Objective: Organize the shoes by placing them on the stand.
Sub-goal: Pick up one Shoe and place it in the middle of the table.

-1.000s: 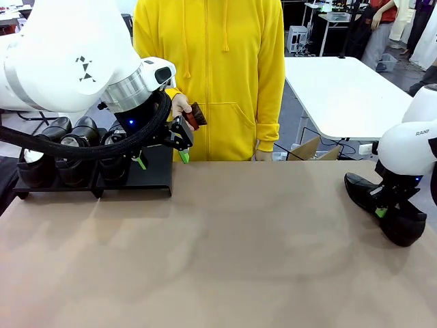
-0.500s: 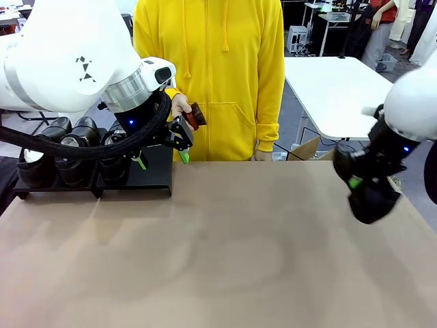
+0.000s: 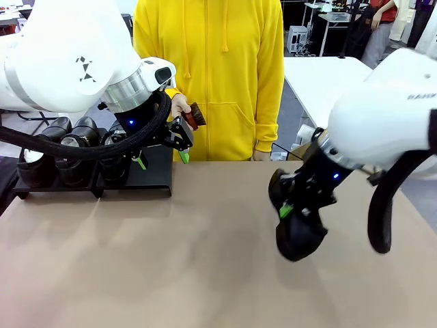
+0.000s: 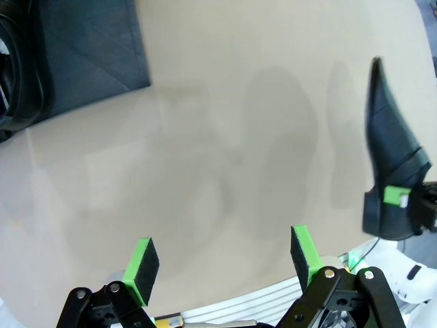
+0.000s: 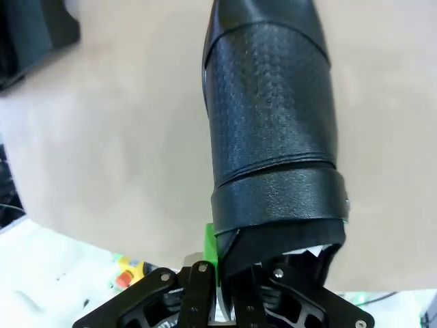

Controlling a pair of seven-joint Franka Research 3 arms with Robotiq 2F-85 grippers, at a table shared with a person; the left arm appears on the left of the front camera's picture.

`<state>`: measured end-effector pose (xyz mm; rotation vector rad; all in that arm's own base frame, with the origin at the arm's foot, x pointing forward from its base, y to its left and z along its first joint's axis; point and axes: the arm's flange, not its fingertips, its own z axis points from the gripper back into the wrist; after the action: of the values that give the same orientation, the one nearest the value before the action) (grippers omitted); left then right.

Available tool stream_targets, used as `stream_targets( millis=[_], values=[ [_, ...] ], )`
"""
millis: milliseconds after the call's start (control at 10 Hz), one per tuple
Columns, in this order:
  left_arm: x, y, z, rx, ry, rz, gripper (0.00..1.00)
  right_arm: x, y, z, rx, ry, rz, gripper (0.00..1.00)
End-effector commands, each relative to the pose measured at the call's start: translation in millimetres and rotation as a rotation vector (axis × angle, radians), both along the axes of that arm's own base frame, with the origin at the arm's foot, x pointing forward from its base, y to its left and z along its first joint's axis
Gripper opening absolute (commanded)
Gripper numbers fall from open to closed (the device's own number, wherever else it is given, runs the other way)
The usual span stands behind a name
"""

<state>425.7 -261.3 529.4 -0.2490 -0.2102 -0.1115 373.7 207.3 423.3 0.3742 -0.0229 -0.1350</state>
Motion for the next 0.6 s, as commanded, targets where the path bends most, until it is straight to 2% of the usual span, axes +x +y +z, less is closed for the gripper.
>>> stream_targets(
  millis=[0, 500],
  values=[
    [-1.3, 2.0, -1.2, -0.023, -0.002, 0.008, 1.00, 2.5, 16.9, -13.6, 0.048, 0.012, -0.049, 0.00],
    [-1.3, 2.0, -1.2, -0.023, -0.002, 0.008, 1.00, 2.7, 50.8, -55.7, 0.143, -0.125, 0.077, 0.02]
  ],
)
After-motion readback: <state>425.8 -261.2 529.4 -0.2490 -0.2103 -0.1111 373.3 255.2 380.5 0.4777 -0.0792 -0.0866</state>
